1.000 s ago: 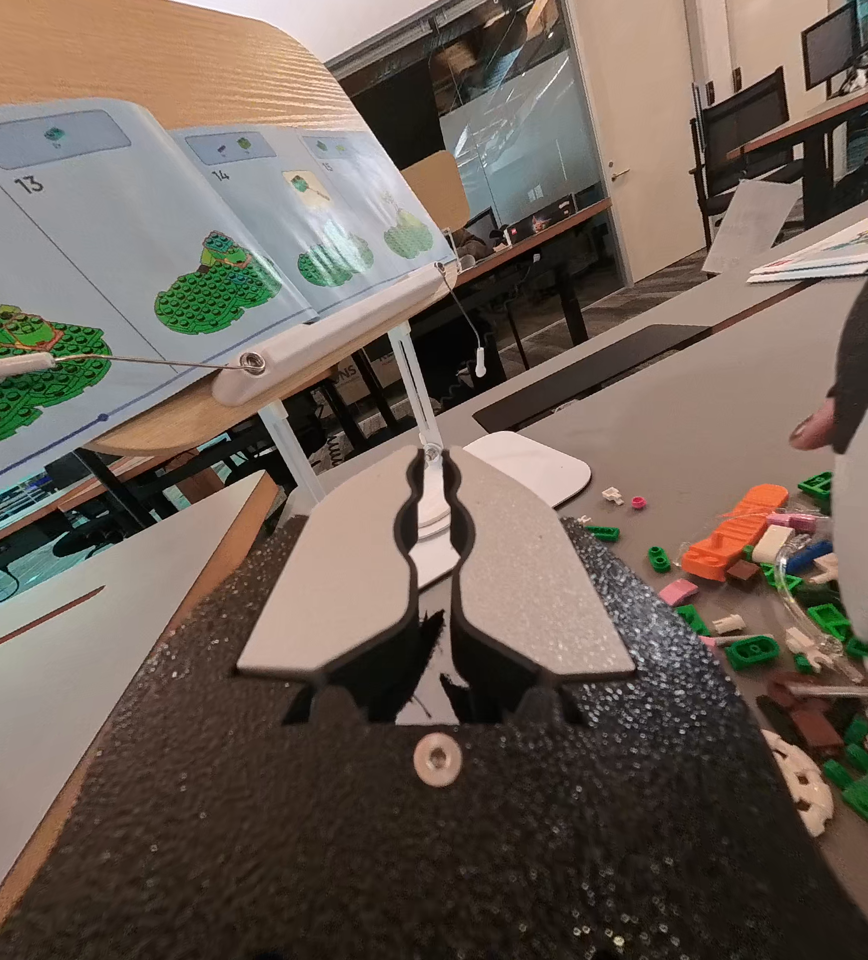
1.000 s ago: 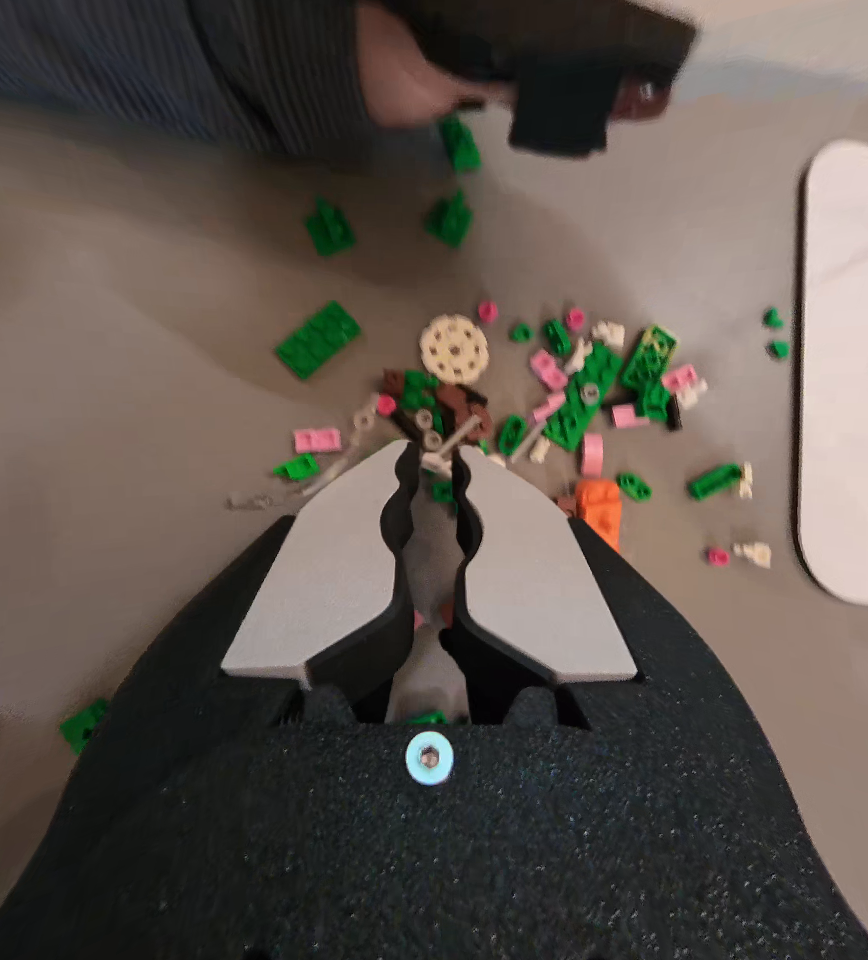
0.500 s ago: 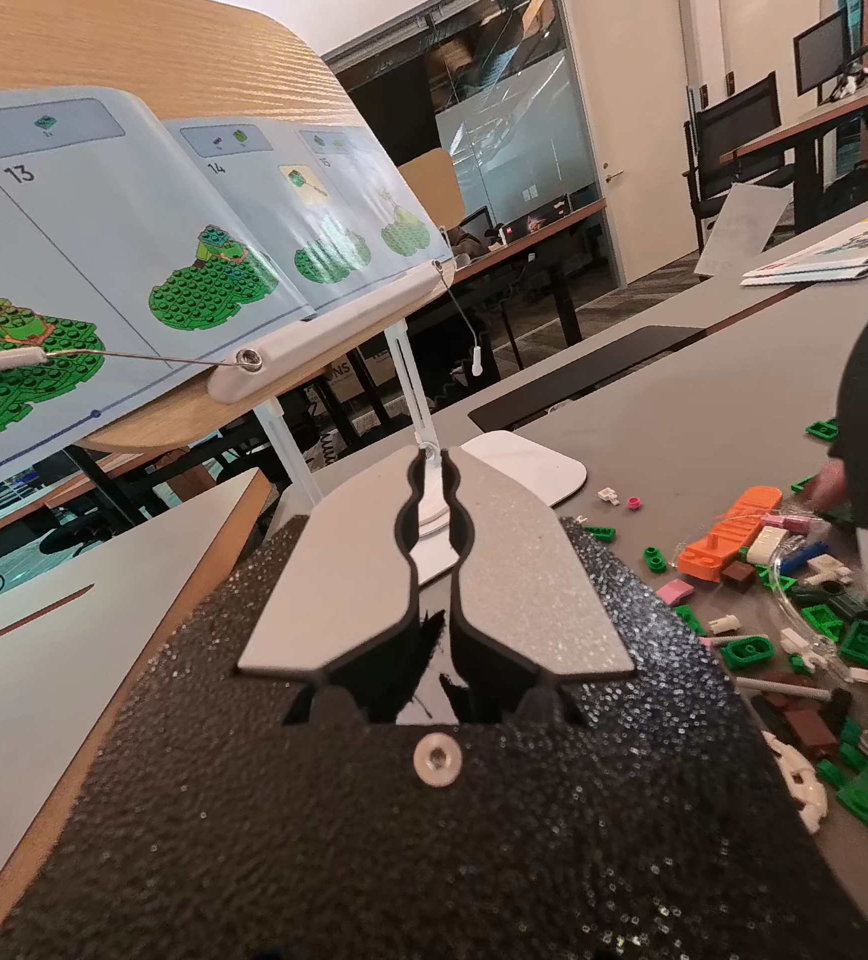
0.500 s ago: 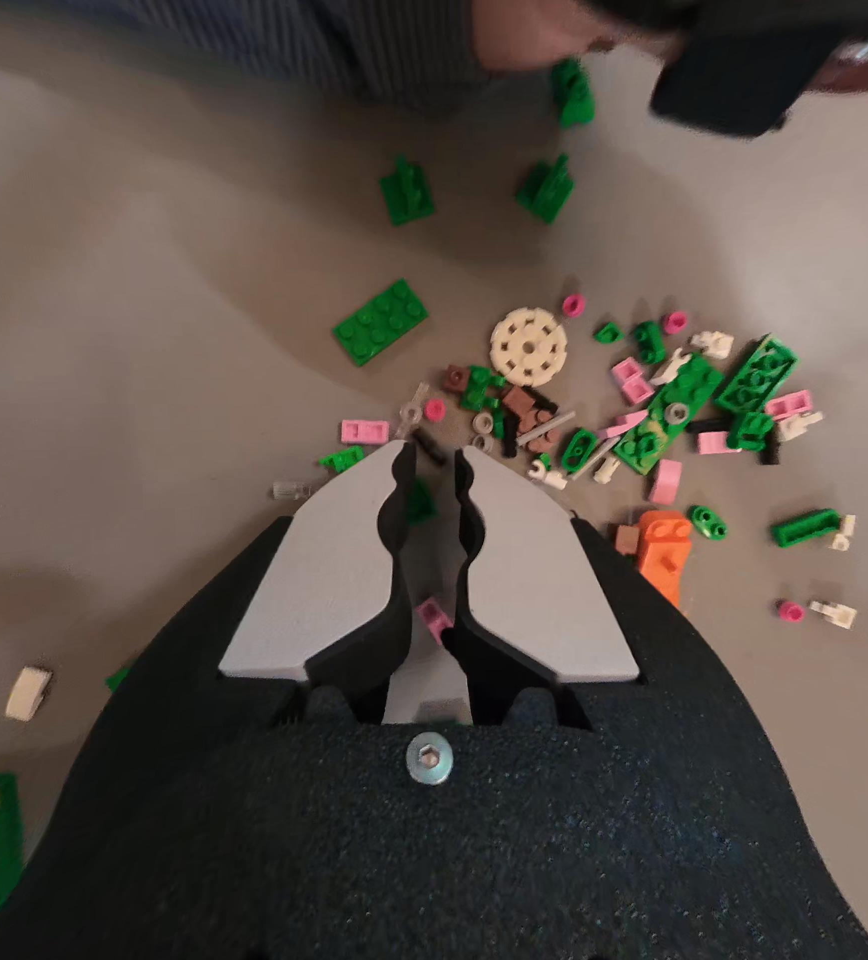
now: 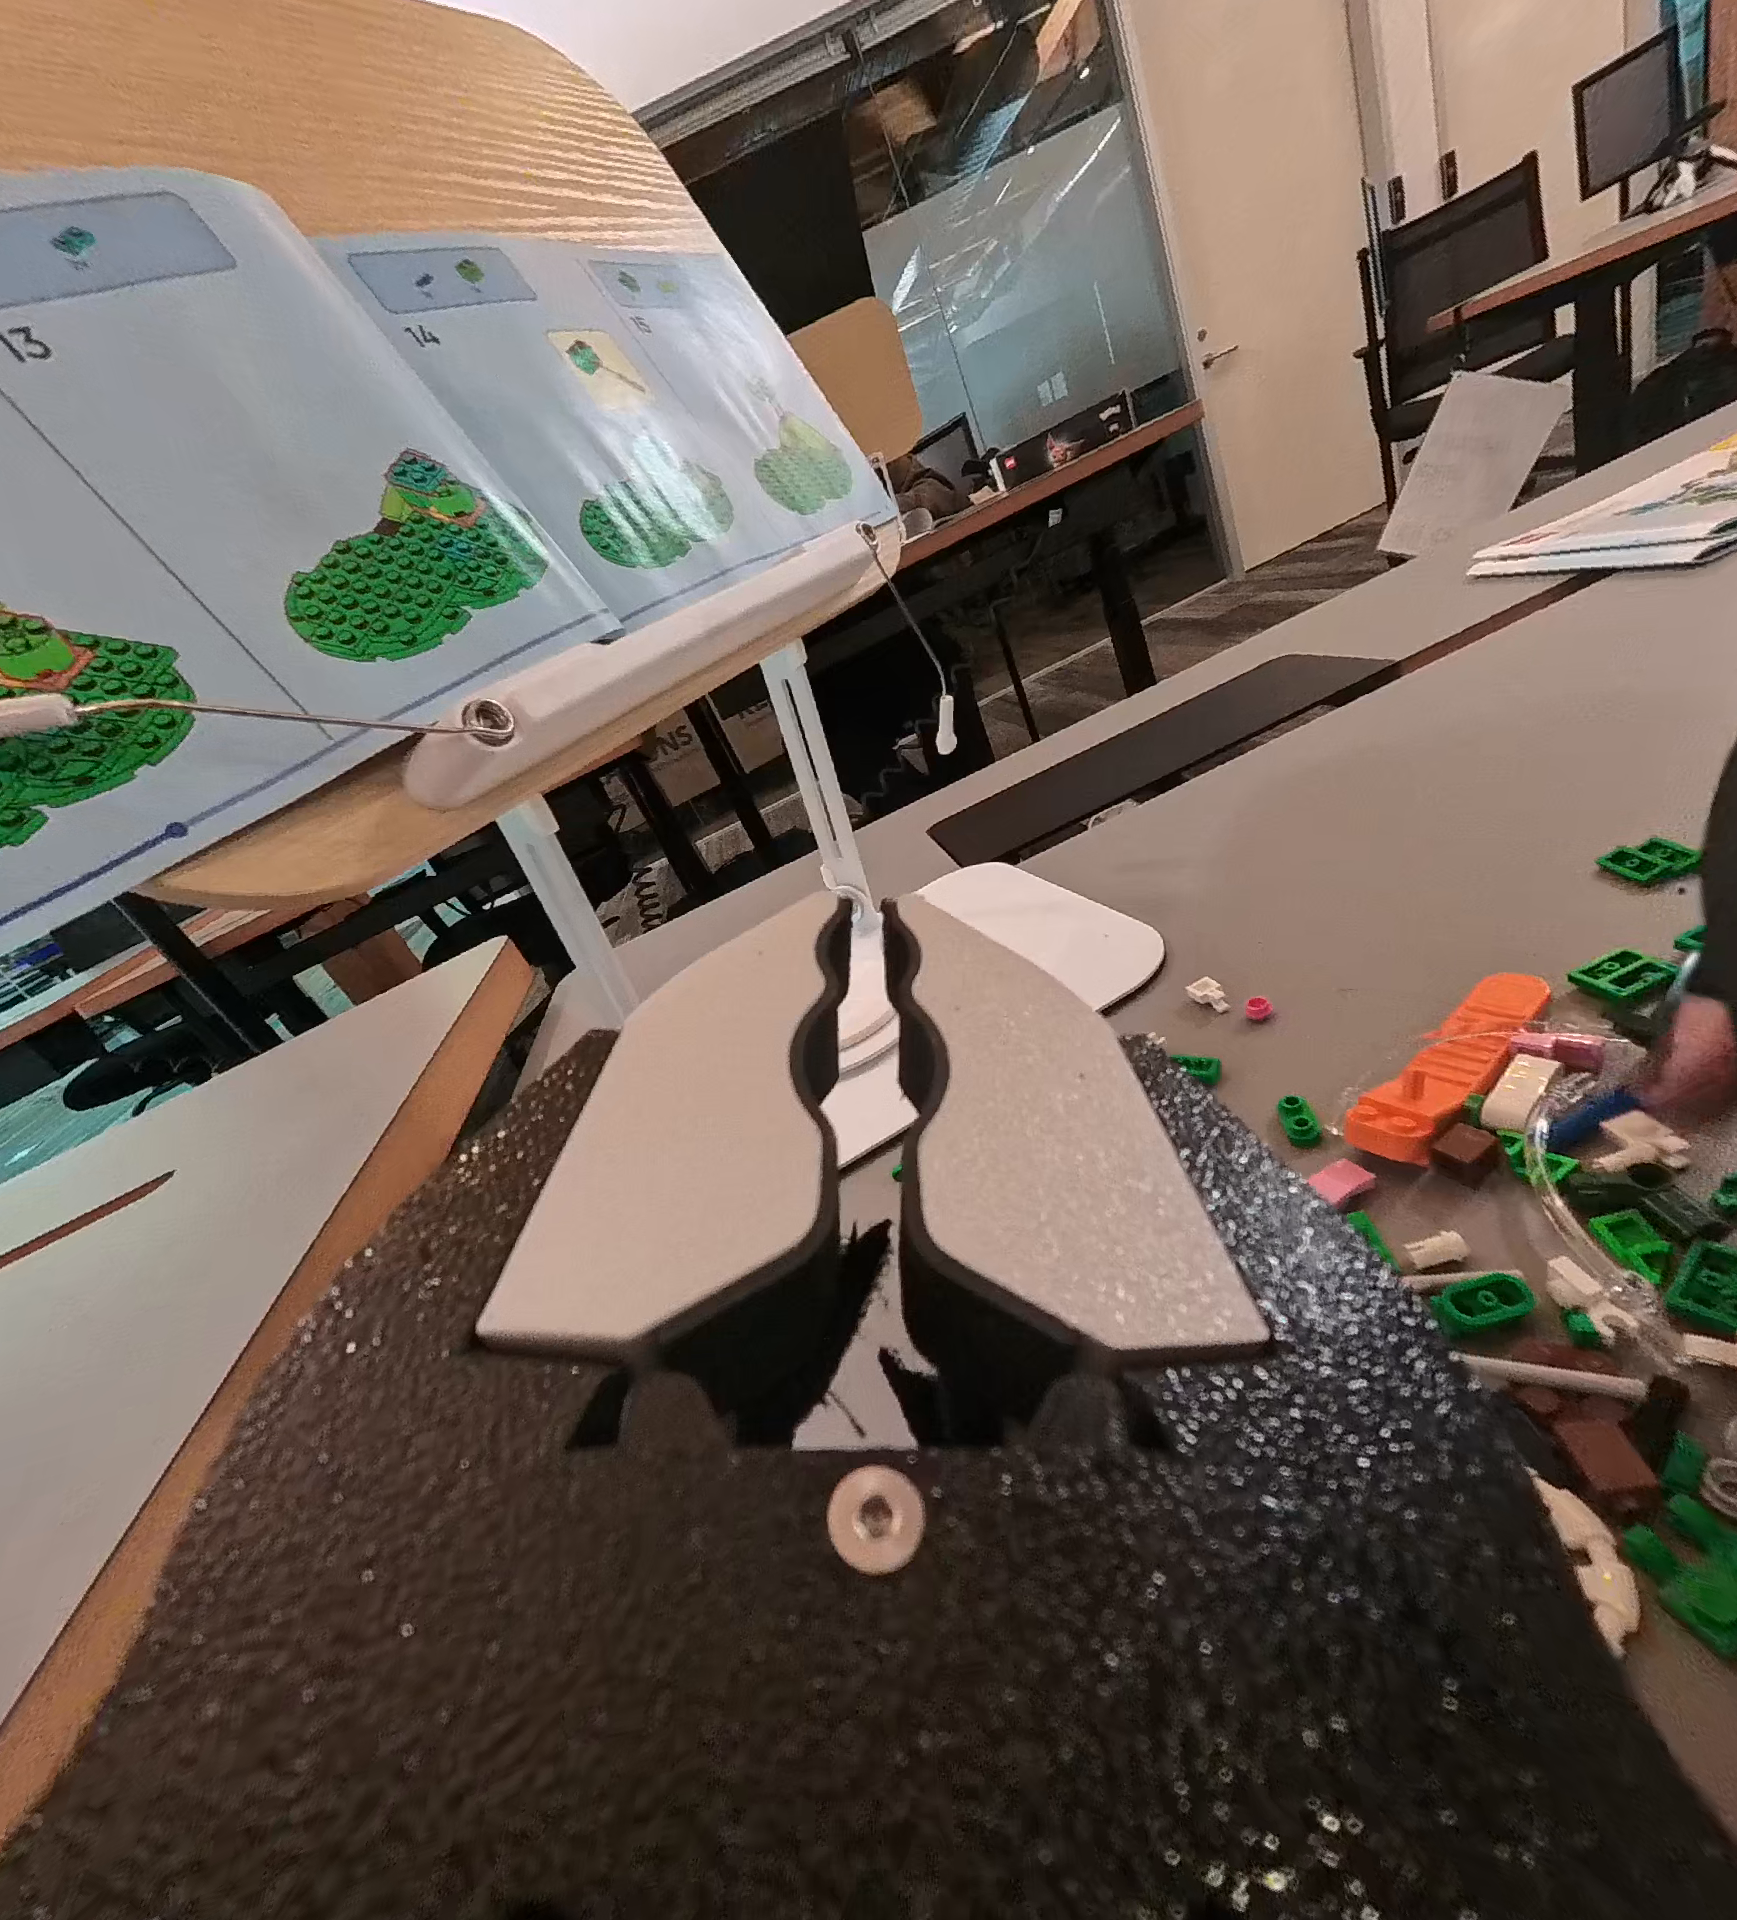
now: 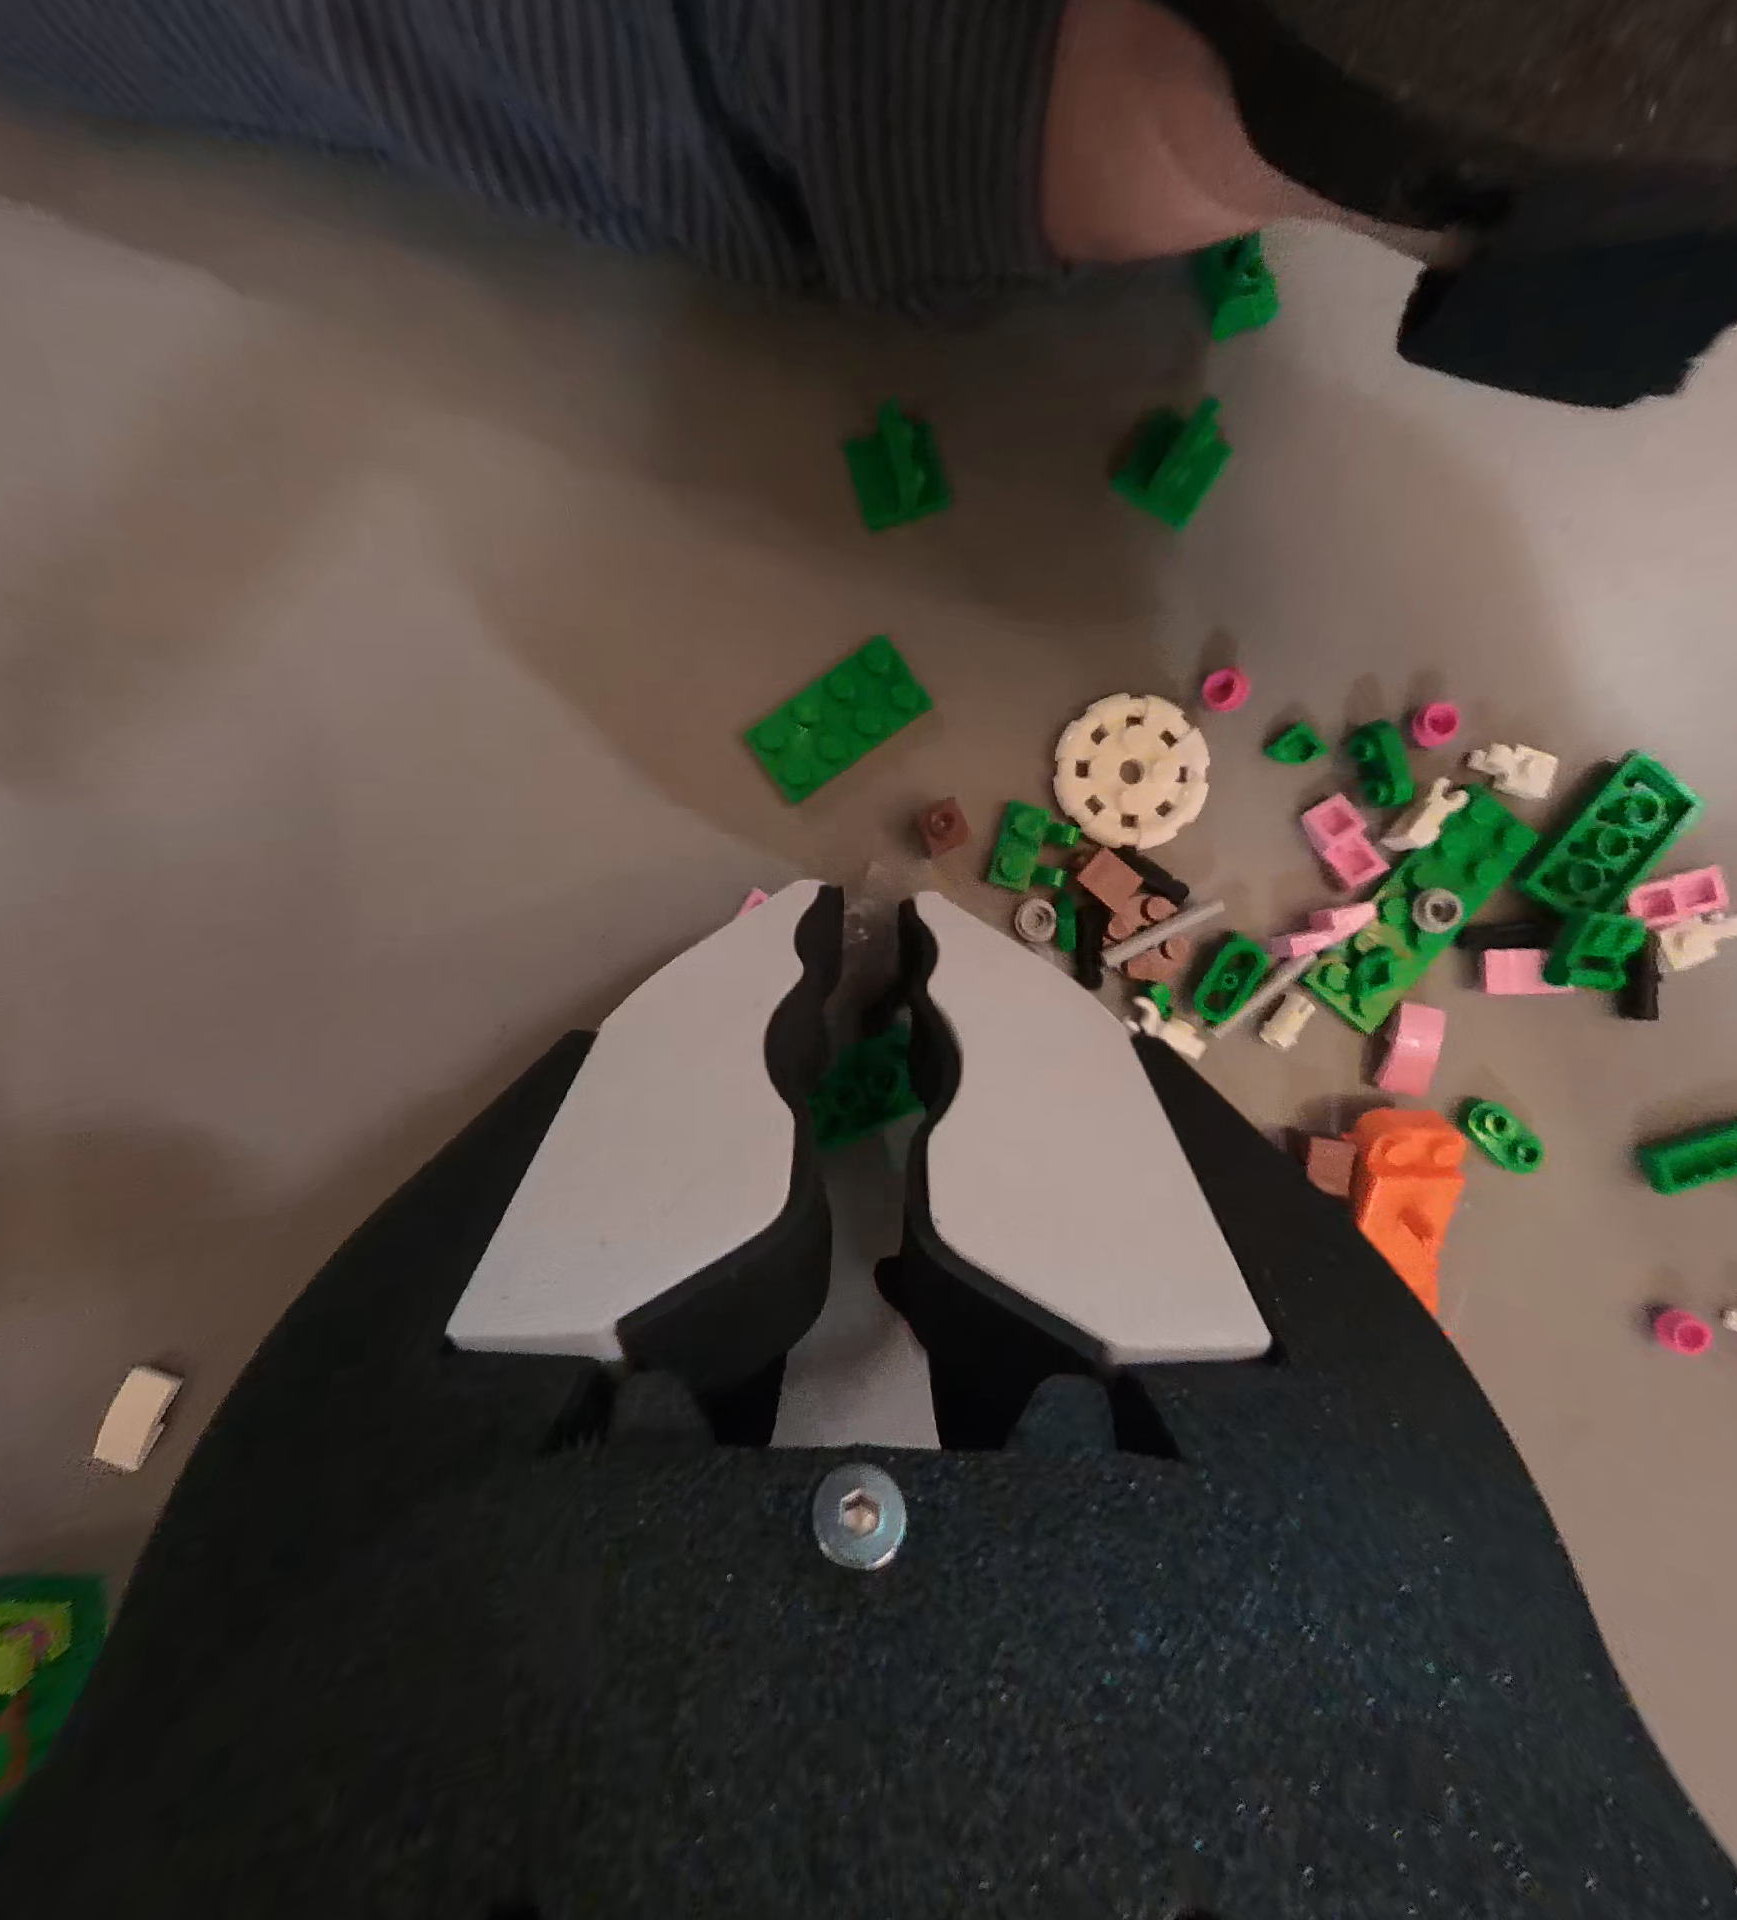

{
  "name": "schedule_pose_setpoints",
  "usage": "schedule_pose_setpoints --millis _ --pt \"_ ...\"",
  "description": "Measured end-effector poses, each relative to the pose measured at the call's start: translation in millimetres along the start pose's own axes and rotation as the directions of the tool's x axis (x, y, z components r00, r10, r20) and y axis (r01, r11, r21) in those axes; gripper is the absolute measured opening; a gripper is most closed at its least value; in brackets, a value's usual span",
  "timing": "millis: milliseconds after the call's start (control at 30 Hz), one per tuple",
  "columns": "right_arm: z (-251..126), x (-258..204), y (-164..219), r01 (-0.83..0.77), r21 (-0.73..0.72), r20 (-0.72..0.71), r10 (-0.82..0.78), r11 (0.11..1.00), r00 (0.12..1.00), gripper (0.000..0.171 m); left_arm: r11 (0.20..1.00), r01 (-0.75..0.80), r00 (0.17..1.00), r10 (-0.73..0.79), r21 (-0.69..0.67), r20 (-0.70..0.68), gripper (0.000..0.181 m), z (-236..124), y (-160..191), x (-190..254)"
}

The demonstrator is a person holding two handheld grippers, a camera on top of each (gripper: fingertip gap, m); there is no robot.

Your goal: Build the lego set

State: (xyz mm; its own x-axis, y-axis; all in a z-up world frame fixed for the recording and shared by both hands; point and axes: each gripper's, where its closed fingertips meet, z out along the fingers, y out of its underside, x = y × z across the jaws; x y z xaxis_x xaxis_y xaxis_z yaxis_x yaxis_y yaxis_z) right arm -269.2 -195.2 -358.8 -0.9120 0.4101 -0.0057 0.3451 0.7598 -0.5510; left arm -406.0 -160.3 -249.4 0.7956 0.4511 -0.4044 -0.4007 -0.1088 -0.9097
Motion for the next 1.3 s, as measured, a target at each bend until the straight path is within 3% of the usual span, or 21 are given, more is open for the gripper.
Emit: schedule_pose_setpoints --millis 233,367,600,733,900,1033,1300 --pt "-6 25 -3 -0.009 0.064 -0.155 0.019 0.998 0.988 0.012 1.0 -0.007 1.0 0.007 -0.003 -0.009 0.005 0 0 2" --pt "-3 35 2 0.009 0.027 -0.216 -0.003 1.0 0.976 0.014 1.0 -0.005 1.0 0.005 -0.004 -0.006 0.005 0 1 1" --pt "-3 31 11 -0.007 -0.019 -0.185 0.003 1.0 0.983 0.012 1.0 0.001 1.0 -0.001 -0.005 -0.004 0.005 0 1 0" --pt "-9 14 19 -0.036 -0.058 -0.079 0.032 0.998 0.996 0.005 1.0 0.003 1.0 -0.003 -0.005 -0.004 0.005 0 1 0" --pt "-24 49 12 -0.12 0.054 -0.249 0.13 0.991 0.96 0.007 1.0 0.004 1.0 -0.005 -0.007 -0.008 0.005 1 2 1" --pt "-16 63 10 -0.118 0.073 -0.298 0.135 0.99 0.945 0.016 1.0 0.006 1.0 -0.006 -0.006 -0.007 0.005 1 1 0" --pt "-8 37 14 -0.123 0.01 -0.147 0.123 0.992 0.981 0.014 1.0 0.025 1.0 -0.025 -0.002 0.001 0.005 0 1 -3"
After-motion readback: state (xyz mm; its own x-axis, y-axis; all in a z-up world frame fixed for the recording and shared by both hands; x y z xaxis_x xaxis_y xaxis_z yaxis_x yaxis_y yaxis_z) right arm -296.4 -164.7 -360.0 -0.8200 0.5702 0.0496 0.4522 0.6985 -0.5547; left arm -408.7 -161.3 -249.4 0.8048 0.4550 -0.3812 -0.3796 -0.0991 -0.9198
